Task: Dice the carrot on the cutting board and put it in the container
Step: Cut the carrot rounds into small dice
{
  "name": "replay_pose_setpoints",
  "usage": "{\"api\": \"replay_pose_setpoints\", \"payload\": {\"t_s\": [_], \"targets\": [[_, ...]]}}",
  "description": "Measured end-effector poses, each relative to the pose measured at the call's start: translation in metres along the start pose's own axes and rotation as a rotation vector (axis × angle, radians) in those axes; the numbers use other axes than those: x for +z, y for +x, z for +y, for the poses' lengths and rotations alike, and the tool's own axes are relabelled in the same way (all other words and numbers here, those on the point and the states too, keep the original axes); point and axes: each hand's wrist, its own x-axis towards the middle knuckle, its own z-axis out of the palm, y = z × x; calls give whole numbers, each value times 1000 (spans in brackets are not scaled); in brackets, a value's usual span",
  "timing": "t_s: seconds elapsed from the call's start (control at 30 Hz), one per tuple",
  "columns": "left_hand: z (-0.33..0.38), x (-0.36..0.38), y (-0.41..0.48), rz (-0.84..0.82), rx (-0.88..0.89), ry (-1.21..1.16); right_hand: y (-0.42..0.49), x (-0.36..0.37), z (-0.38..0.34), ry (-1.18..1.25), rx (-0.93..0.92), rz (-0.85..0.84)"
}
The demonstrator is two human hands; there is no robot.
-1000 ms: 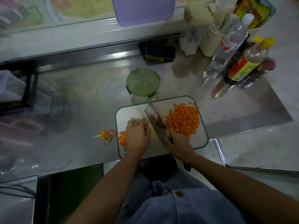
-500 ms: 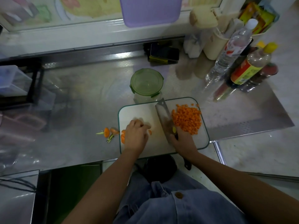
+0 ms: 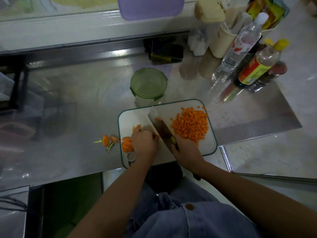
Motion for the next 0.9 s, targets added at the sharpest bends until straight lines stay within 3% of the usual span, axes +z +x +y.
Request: {"api": "replay_pose_setpoints", "payload": {"t_s": [0.23,0.43,0.57,0.77,0.9], "targets": [[0,3,-2,41,-13,-114,6,15,-2,-14,20,-2],[13,4,-5,15,106,-266,11,7,15,126,132,113],[3,0,-6,121,60,-364,10,4,14,243,112,143],[-37,-12,-14,269,-77,-218,8,15,6,298,52,11],[-51,-13,-21,285,-184,-136,11,12,18,288,173,132]]}}
